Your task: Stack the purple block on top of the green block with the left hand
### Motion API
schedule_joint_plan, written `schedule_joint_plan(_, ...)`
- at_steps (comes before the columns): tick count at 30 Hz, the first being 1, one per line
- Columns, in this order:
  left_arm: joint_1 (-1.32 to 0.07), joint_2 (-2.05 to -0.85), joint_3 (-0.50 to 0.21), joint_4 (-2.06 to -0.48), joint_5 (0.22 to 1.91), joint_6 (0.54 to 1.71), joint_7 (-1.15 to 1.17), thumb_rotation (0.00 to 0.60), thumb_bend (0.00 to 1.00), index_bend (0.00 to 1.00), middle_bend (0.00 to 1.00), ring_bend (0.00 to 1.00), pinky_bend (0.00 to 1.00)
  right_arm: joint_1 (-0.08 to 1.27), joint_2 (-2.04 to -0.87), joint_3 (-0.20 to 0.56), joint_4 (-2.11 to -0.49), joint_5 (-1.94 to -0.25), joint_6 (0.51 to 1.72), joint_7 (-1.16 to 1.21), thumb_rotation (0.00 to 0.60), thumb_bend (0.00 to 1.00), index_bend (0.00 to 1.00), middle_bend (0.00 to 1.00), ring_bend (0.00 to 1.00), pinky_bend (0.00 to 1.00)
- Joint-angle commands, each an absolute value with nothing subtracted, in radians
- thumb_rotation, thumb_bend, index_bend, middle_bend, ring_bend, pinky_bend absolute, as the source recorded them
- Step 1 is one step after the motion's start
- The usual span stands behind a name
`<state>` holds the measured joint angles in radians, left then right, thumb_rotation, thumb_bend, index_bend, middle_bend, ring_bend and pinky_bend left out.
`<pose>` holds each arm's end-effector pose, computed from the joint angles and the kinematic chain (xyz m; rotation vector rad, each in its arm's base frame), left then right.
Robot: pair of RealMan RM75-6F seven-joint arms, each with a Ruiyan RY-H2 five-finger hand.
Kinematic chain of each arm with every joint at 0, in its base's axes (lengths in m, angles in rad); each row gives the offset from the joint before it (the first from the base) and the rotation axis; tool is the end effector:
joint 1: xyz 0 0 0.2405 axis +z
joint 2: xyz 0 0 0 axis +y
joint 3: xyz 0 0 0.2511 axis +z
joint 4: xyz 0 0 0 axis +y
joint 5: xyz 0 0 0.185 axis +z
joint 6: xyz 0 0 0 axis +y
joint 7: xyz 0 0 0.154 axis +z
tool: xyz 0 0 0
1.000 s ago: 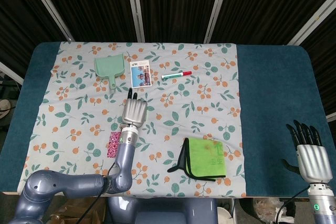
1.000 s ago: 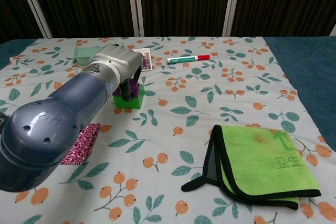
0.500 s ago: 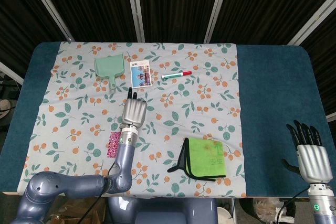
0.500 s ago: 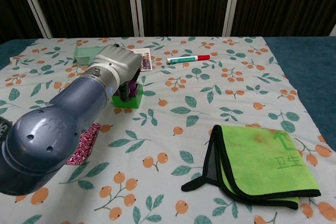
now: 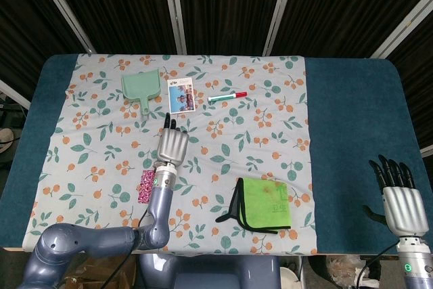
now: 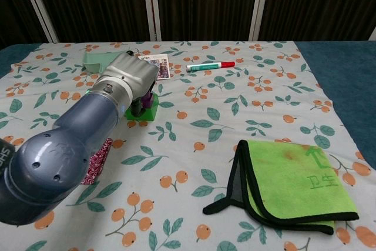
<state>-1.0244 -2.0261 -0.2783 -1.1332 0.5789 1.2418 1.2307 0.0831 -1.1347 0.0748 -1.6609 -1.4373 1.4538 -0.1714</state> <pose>-0.0815 0.3667 -0.0816 -1.7204 -0.5299 -0.3915 -0.2957 -0.1916 0.1733 1.3788 -0.8605 0.7921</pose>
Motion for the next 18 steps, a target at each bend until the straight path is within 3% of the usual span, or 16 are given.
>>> schedule_joint_plan(1, -1.023, -2.03, -0.278, -1.128, 0.583, 1.24, 1.232, 0.6, 0.47, 0.58, 0.44, 0.17, 0.06, 0.084, -1.135, 0.074, -1.661, -1.438, 1.453, -0.172, 0.6, 0.17, 0.1, 0.05, 0.01, 0.05)
schedule_joint_plan(8, -1.023, -2.03, -0.292, -1.14, 0.612, 1.251, 1.223, 0.6, 0.47, 0.58, 0.44, 0.17, 0.06, 0.085, -1.136, 0.074, -1.66, -1.441, 1.453, -0.173, 0.6, 0.17, 0.1, 0.05, 0.01, 0.05)
schedule_joint_plan(11, -1.022, -2.025, -0.297, -1.153, 0.624, 1.258, 1.222, 0.6, 0.46, 0.53, 0.42, 0.15, 0.06, 0.084, -1.136, 0.074, -1.66, -1.441, 1.454, -0.171, 0.6, 0.17, 0.1, 0.05, 0.01, 0.05)
schedule_joint_plan(18, -1.016, -2.001, -0.308, -1.2, 0.631, 1.258, 1.226, 0.6, 0.43, 0.32, 0.21, 0.02, 0.03, 0.084, -1.135, 0.073, -1.662, -1.444, 1.455, -0.169, 0.6, 0.17, 0.1, 0.05, 0.01, 0.05)
